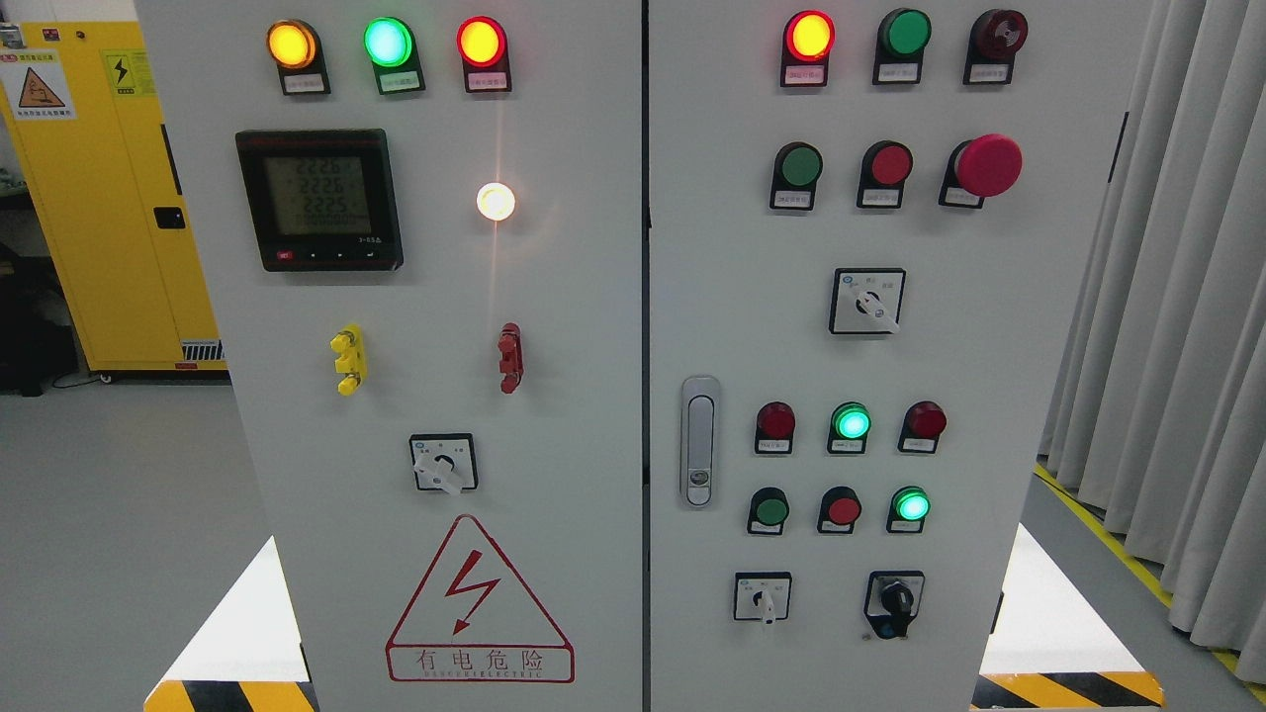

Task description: Turn on light switch 1

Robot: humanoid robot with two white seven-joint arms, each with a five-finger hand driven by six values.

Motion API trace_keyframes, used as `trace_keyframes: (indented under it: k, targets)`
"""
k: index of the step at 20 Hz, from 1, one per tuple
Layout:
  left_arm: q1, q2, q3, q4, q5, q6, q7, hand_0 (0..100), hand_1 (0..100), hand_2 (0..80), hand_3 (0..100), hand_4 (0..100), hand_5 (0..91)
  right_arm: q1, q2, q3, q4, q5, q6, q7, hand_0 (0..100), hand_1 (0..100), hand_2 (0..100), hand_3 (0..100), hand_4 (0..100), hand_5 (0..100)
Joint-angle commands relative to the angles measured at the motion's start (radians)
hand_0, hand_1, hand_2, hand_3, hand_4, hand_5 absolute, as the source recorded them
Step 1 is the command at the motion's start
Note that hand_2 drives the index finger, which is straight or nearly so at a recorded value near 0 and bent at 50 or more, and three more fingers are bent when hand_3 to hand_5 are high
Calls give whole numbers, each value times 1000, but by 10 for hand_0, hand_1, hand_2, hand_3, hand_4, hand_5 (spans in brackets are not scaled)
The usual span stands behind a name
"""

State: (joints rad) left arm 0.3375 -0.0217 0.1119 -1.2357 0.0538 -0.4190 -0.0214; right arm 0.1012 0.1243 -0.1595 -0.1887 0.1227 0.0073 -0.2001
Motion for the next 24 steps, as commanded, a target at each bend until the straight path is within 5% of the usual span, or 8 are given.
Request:
trace_keyframes:
  k: [1,3,6,7,9,11,24]
  targets:
    - [-12,34,32,667,3,-12,-73,177,364,339,565,508,96,0,0,0,0,0,0,-1,0,500,40,0,0,0]
    - [-38,39,31,786,-2,-6,-116,208,371,266,461,421,0,0,0,0,0,0,0,-1,0,500,40,0,0,0]
    - [-132,45,25,991,-6,26,-160,258,362,139,310,319,0,0,0,0,0,0,0,1,0,500,40,0,0,0]
    - [-153,48,22,1031,-6,58,-179,278,351,25,181,200,0,0,0,0,0,0,0,1,0,500,40,0,0,0]
    - [-192,58,9,1067,-8,178,-244,292,340,0,72,88,0,0,0,0,0,0,0,1,0,500,40,0,0,0]
    - [-201,57,-17,1068,-9,262,-253,308,304,0,0,0,0,0,0,0,0,0,0,1,0,500,40,0,0,0]
    - [-210,23,-92,1105,-6,316,-196,323,173,0,0,0,0,0,0,0,0,0,0,1,0,500,40,0,0,0]
